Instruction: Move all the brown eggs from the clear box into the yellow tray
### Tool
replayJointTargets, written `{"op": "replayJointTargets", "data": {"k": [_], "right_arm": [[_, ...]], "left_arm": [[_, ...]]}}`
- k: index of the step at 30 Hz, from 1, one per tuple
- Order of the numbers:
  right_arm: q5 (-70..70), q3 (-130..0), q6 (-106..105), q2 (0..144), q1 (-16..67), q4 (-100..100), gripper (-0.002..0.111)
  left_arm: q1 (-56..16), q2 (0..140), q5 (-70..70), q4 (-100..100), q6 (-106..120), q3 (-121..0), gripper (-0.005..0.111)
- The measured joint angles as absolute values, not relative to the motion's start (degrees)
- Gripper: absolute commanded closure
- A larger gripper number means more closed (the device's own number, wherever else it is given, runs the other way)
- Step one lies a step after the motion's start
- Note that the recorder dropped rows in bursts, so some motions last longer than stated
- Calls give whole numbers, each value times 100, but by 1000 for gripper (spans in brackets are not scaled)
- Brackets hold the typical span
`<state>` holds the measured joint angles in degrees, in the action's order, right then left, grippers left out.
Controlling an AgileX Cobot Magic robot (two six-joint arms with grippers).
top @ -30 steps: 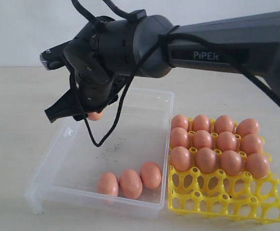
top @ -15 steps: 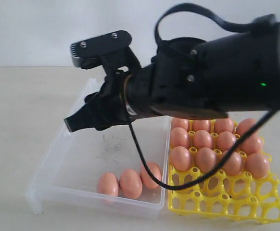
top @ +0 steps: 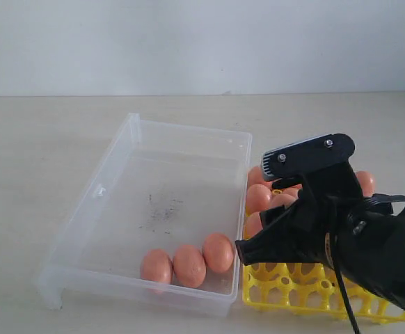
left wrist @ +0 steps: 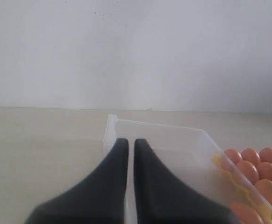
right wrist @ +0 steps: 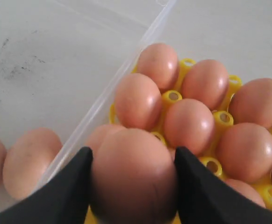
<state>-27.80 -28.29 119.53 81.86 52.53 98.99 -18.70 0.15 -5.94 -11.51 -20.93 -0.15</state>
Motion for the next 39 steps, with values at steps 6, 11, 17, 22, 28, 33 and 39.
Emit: {"op": "replayJointTargets", "data": {"k": [6,11,17,22,28,33,39], "right_arm": [[-884,-3427,11712,7584,5253,9912,108],[-1863,-3773,10464,6543,5253,9988,108],[-4394,-4108,7999,5974,5253,8910,108],[-6327,-4539,5304,5797,5253,6306,108],[-3886,-3966,4351,5794,5253,4233,108],[-1812,-3404,5595,5794,5253,5095,108],[-1697,-2646,9788,5794,5253,8705,108]], "left_arm": [[-1870,15,-594,-1151,-2093,-15,103],[-1870,15,-594,-1151,-2093,-15,103],[-1870,15,-594,-1151,-2093,-15,103],[-1870,15,-594,-1151,-2093,-15,103],[-1870,15,-594,-1151,-2093,-15,103],[-1870,15,-594,-1151,-2093,-15,103],[-1870,15,-594,-1151,-2093,-15,103]]}}
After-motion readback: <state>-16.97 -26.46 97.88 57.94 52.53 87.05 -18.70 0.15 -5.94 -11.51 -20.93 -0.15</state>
